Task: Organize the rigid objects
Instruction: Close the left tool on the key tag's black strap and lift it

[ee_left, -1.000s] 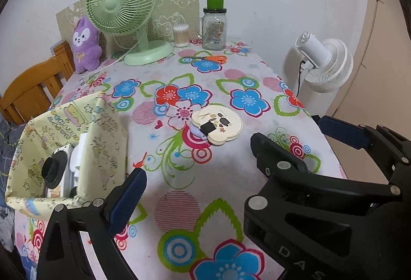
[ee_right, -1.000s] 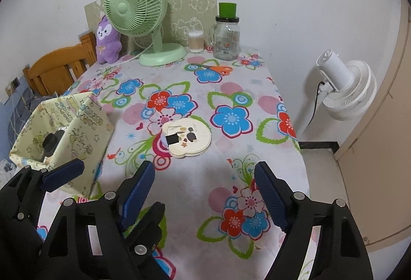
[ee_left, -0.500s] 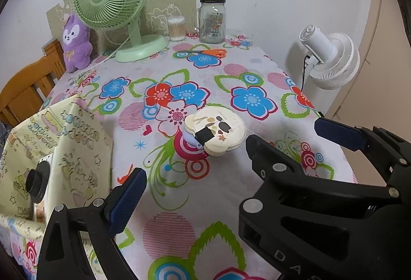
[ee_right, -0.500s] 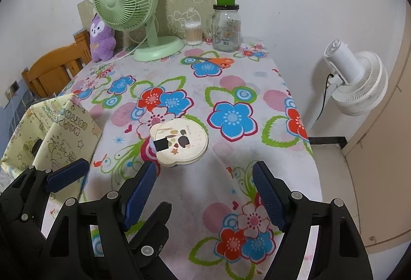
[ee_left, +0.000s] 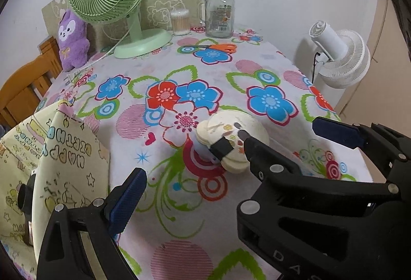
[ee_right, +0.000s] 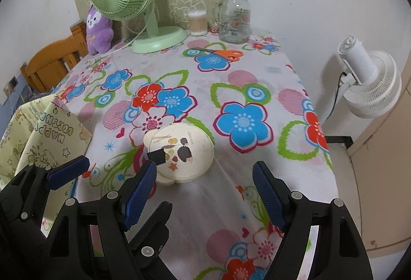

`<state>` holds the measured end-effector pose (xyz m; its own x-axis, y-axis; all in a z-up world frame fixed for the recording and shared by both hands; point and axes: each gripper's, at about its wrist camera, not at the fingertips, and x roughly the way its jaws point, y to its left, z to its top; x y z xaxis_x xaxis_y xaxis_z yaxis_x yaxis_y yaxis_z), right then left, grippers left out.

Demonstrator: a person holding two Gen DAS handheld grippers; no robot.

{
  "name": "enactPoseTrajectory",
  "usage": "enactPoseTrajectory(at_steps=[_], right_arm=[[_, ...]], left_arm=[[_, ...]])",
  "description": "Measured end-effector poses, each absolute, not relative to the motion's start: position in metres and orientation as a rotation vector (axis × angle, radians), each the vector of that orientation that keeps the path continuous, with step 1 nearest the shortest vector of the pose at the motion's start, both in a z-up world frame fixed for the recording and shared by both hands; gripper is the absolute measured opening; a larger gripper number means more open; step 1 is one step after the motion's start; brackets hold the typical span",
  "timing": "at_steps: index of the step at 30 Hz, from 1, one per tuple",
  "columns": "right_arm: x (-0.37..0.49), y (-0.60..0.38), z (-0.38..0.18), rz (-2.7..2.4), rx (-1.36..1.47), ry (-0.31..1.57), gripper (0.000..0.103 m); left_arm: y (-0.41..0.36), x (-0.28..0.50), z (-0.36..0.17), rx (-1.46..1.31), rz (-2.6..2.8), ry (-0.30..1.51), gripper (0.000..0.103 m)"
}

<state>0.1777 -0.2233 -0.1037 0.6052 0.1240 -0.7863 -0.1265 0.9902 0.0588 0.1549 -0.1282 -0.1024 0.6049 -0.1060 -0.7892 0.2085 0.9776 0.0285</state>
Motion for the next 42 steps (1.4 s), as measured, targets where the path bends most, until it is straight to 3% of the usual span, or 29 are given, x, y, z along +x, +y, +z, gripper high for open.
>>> enactPoseTrajectory(at_steps=[7,22,26,35,39,42], right_arm=[[0.193,-0.215,-0.117,0.179,0.017,0.933,0.08],[0.218,-0.199,-0.141,0.21,0.006,0.999,0.085],[0.223,-0.198,-0.141,0.197,-0.015,0.991,0.085],[0.238,-0.197,-0.146,0.217,-0.036,0.987,0.098],[0.24,-0.199,-0.149,0.235,-0.007,0.983,0.098],[0.239,-0.201,-0.148,0.233,-0.007,0.963,0.089]], left_arm=[[-0.12,0.167,-0.112,0.131,-0.173,0.915,0.098],[-0.109,0.182,-0.127,0.129,-0.194,0.954,0.085],[-0.108,0.187,-0.13,0.101,-0.195,0.961,0.085],[-0.106,0.197,-0.136,0.042,-0.186,0.99,0.09],[-0.109,0.197,-0.137,0.049,-0.189,0.983,0.093],[-0.109,0.198,-0.136,0.039,-0.205,0.985,0.097]])
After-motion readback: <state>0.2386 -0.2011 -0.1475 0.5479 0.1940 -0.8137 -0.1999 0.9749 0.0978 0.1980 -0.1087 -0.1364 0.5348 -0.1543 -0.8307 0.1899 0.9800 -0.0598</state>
